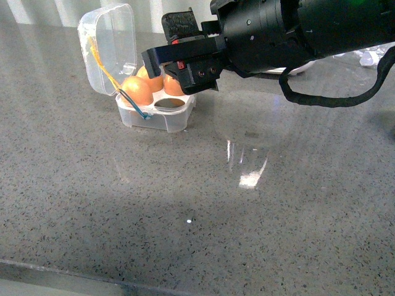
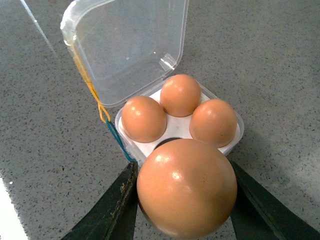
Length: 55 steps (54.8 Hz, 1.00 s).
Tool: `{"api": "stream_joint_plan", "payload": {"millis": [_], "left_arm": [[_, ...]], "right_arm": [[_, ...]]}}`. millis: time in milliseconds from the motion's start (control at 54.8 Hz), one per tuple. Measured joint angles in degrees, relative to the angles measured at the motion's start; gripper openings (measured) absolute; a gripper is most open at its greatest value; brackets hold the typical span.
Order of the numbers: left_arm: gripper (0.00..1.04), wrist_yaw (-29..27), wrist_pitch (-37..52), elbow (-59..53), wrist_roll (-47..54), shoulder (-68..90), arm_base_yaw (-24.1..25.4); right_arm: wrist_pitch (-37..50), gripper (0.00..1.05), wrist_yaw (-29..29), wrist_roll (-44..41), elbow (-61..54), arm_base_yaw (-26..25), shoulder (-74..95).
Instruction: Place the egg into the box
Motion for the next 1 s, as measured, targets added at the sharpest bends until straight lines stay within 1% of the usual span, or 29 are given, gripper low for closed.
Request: {"api": "stream_joint_plan", "payload": {"millis": [347,620,1003], "left_arm": [[0.98,0.0,0.0,0.0,0.0,0.0,0.0],[0.98,0.0,0.0,0.0,0.0,0.0,0.0],[0.98,0.0,0.0,0.0,0.0,0.0,0.0]], "right_arm": [[-0.9,0.43,0.0,1.0,3.4,-1.2,3.6],[0.6,0.43,-1.3,2.8,4.9,-1.5,5.8],[0.6,0.43,-1.7,3.5,6.6,-1.4,7.8]]}}
